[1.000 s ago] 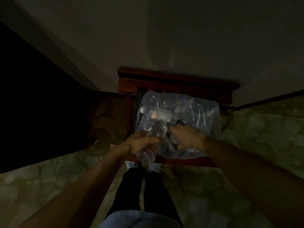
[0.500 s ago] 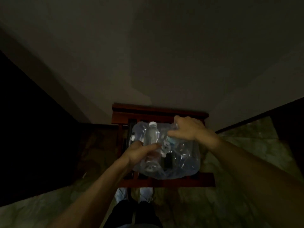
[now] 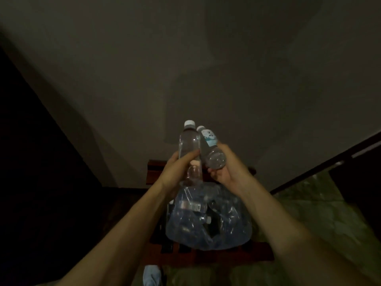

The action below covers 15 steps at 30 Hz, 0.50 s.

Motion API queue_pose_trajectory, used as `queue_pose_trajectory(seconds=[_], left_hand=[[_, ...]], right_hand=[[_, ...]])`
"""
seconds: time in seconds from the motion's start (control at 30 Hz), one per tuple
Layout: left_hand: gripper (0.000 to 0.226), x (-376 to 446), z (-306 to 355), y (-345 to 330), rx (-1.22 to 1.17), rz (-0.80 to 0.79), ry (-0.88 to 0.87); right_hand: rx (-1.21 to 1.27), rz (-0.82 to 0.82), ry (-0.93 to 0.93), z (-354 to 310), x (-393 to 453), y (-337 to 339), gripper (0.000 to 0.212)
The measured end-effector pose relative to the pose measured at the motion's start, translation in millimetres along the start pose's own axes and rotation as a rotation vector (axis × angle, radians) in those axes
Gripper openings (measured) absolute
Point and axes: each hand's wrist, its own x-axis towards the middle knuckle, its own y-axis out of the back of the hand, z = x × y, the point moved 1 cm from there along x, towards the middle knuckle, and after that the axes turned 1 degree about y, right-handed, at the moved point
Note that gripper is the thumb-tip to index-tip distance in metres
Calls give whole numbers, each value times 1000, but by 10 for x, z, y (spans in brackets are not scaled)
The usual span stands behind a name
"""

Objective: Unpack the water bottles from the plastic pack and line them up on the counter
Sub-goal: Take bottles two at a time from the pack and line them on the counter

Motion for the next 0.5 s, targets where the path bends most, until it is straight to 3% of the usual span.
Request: queue_pose_trajectory(seconds=[0.17, 0.43, 0.5], left_hand=[[47, -271, 307, -6, -66, 47, -108], [52, -941, 712, -78, -118, 146, -229], [51, -1094, 786, -115, -32, 190, -284]], right_hand=[[166, -110, 172, -12, -312, -226, 41], [33, -315, 451, -175, -930, -360, 40], [6, -354, 501, -201, -1090, -379, 41]])
